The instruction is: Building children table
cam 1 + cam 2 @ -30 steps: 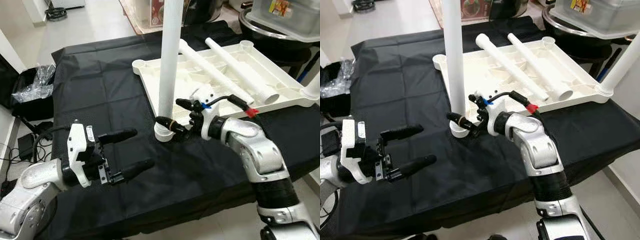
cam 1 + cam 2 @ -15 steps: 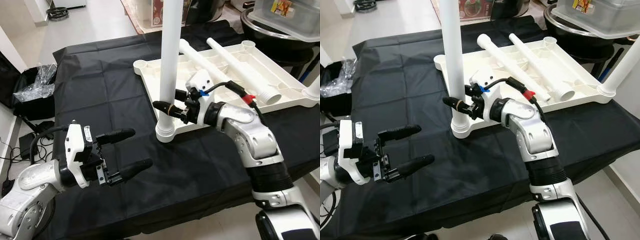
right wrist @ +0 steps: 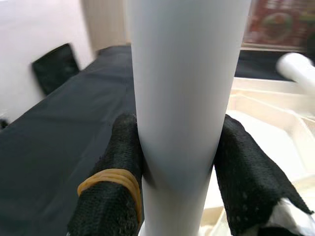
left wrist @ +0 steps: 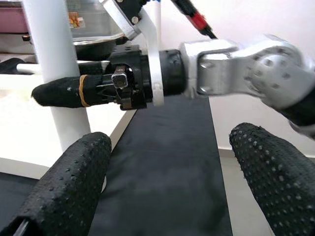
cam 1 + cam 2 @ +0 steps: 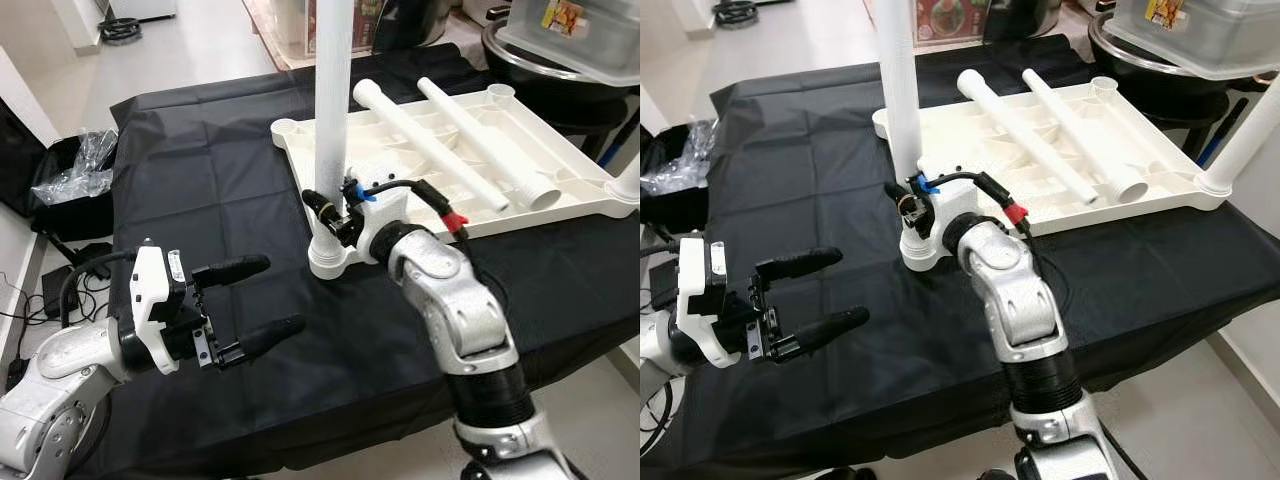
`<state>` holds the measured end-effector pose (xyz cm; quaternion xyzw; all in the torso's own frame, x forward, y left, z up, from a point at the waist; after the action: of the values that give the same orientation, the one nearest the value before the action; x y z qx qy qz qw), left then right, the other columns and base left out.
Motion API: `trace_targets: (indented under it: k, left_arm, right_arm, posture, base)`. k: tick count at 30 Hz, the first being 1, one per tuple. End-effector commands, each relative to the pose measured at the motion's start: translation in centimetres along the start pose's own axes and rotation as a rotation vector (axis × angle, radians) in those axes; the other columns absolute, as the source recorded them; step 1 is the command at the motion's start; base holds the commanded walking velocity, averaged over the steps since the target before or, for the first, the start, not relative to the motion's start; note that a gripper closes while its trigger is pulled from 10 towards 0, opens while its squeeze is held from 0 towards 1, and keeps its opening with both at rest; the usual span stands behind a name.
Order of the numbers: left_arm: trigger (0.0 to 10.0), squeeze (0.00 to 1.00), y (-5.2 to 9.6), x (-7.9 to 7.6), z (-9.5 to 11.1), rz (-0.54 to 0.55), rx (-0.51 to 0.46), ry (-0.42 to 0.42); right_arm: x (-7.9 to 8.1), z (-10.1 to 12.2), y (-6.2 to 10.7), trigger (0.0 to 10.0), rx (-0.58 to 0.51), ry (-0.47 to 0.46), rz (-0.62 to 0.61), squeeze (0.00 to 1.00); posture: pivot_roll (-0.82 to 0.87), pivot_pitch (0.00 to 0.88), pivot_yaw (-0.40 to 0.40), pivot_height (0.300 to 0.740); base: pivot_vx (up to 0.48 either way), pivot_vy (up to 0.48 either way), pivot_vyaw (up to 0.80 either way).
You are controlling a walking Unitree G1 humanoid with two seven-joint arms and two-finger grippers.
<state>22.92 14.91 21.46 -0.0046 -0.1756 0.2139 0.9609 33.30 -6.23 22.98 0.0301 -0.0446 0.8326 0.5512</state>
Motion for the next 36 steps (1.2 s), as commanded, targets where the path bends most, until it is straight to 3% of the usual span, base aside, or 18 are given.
trace_targets:
  k: [1,7,17,18,19,20,23,27,30,34,35,36]
  left_arm:
    - [10.0,0.0,0.0,-0.1,-0.3,-0.008,0.01,0.007]
    - [10.0,0.0,-0.1,-0.2,-0.4,-0.011,0.008,0.007]
    - [10.0,0.0,-0.2,-0.2,-0.4,-0.015,0.006,0.008]
    - [10.0,0.0,-0.3,-0.2,-0.4,-0.017,0.005,0.006]
    - [10.0,0.0,-0.3,-0.2,-0.4,-0.019,0.004,0.005]
    - [10.0,0.0,-0.3,-0.2,-0.4,-0.019,0.004,0.005]
    - [10.0,0.0,-0.4,-0.4,-0.3,-0.022,-0.001,0.008]
    - [10.0,0.0,-0.4,-0.4,-0.2,-0.022,-0.002,0.01]
    - [10.0,0.0,-0.3,-0.5,-0.2,-0.023,-0.001,0.011]
    - [10.0,0.0,-0.3,-0.5,-0.2,-0.024,0.0,0.013]
    - [10.0,0.0,-0.3,-0.6,-0.1,-0.025,0.001,0.013]
    - [10.0,0.0,-0.2,-0.6,-0.1,-0.025,0.001,0.013]
  right_arm:
    - [-1.4,-3.2,0.5,0.0,0.143,-0.013,-0.131,0.0]
    - [-1.1,-3.7,0.9,0.0,0.155,-0.046,-0.185,0.0]
    - [-0.1,-3.6,1.0,0.0,0.158,-0.049,-0.148,0.0]
    - [-0.1,-3.2,0.9,10.0,0.137,-0.016,-0.084,0.0]
    - [-1.2,-2.4,0.8,10.0,0.109,0.014,-0.048,1.0]
    - [-1.2,-2.4,0.8,10.0,0.109,0.014,-0.048,1.0]
    - [-3.9,0.1,0.7,10.0,0.05,0.045,0.09,1.0]
    - [-5.2,0.3,0.9,10.0,0.074,0.105,0.131,1.0]
    - [-6.0,0.6,1.3,10.0,0.101,0.093,0.251,1.0]
    - [-6.5,0.7,1.7,10.0,0.126,0.071,0.354,1.0]
    - [-5.8,0.7,2.3,10.0,0.143,0.035,0.496,1.0]
    - [-5.6,0.7,2.5,10.0,0.146,0.028,0.527,1.0]
  posture:
    - [-0.03,0.172,-0.002,0.74]
    - [-0.04,0.165,0.003,0.74]
    - [-0.04,0.162,0.006,0.74]
    - [-0.04,0.159,0.003,0.74]
    - [-0.04,0.159,0.004,0.74]
    - [-0.04,0.159,0.004,0.74]
    - [-0.04,0.162,0.003,0.74]
    - [-0.04,0.164,0.003,0.74]
    - [-0.04,0.17,0.004,0.74]
    - [-0.04,0.171,0.003,0.74]
    - [-0.03,0.176,0.002,0.74]
    - [-0.03,0.176,0.002,0.74]
  base:
    - [0.0,0.0,0.0]
    - [0.0,0.0,0.0]
    - [0.0,0.0,0.0]
    - [0.0,0.0,0.0]
    - [0.0,0.0,0.0]
    - [0.0,0.0,0.0]
    - [0.0,0.0,0.0]
    - [0.0,0.0,0.0]
    - [0.0,0.0,0.0]
    - [0.0,0.0,0.0]
    - [0.0,0.0,0.0]
    - [0.0,0.0,0.0]
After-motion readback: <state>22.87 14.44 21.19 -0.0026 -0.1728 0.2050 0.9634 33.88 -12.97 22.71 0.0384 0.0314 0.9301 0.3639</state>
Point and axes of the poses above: a point about 5 cm out from each wrist's last joint towards the gripper, its own y axis pointing back from the gripper into the wrist, its own z axis along the axis of the wrist's last joint, x = y × z, the point moved 2 cm from there along -y, pointing out of the wrist towards the gripper, and after that the axes turned 12 degrees about -y, right-handed, at the moved point
